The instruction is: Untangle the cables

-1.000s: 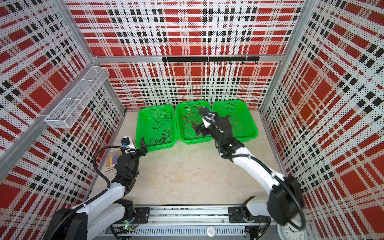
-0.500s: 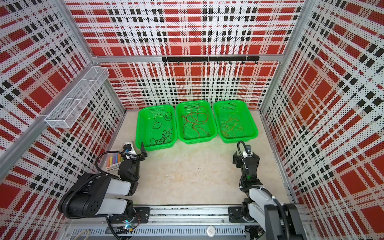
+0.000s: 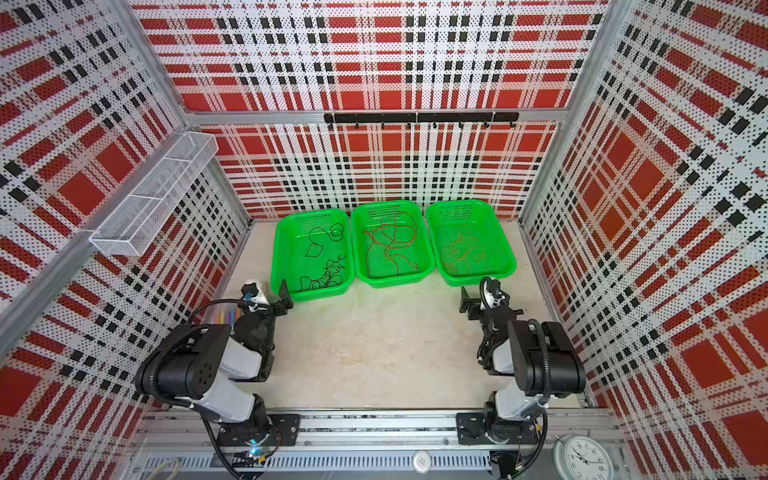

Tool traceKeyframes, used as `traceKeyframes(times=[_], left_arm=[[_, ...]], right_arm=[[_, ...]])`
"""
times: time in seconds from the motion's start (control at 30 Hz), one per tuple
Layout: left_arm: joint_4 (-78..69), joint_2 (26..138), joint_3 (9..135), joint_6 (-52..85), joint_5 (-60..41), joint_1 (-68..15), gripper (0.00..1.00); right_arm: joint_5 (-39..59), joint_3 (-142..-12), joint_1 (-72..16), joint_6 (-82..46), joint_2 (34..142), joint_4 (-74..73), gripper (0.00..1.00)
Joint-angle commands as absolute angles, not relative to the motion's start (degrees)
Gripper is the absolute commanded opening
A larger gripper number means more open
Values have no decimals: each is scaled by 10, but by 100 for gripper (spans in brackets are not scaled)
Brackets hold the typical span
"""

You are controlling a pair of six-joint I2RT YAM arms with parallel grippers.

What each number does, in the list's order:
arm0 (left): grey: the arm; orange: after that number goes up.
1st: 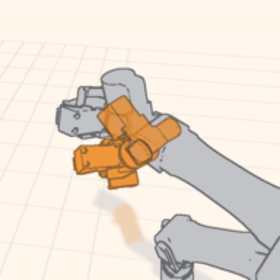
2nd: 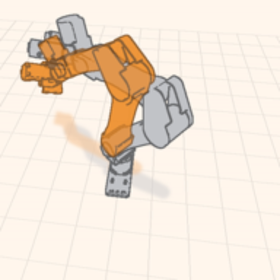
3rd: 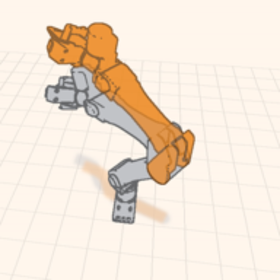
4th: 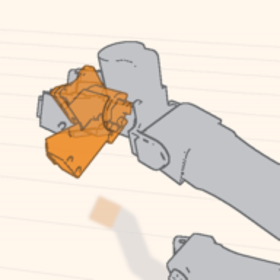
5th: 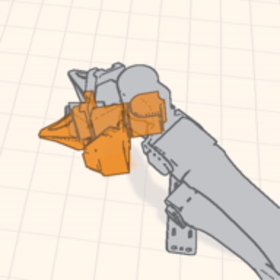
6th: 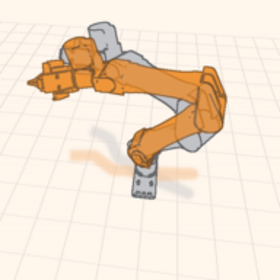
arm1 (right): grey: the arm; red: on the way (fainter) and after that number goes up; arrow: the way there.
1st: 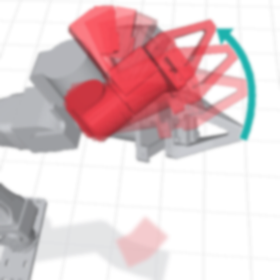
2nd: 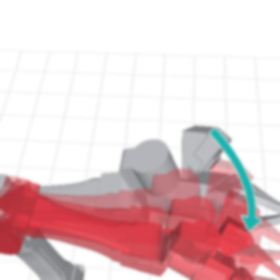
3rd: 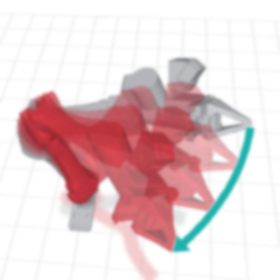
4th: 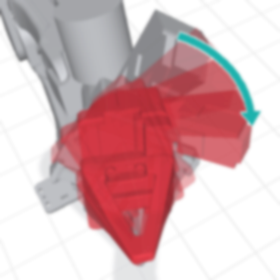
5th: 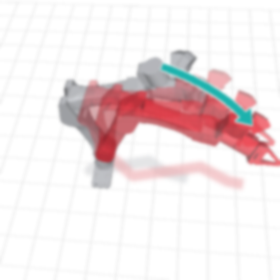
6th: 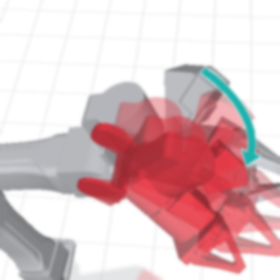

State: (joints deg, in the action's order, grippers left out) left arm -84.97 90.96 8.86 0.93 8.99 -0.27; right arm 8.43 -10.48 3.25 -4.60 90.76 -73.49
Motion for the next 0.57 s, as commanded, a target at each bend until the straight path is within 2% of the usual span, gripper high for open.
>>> traceKeyframes(times=[0.0, 0.1, 0.3, 0.37, 0.53], left_arm=[[-812, 902, 114, 4, 54, 5, 91], [-814, 903, 113, 5, 63, 3, 92], [-812, 903, 115, 6, 70, 2, 95], [-811, 903, 116, 6, 70, 3, 98], [-805, 903, 119, 15, 85, 4, 98]], right_arm=[[111, -152, 34, -41, 904, -698, 100], [81, -159, 4, -10, 901, -675, 100], [82, -165, 1, -8, 904, -669, 100], [80, -165, 1, -6, 905, -667, 100], [79, -158, 1, -10, 900, -680, 100]])
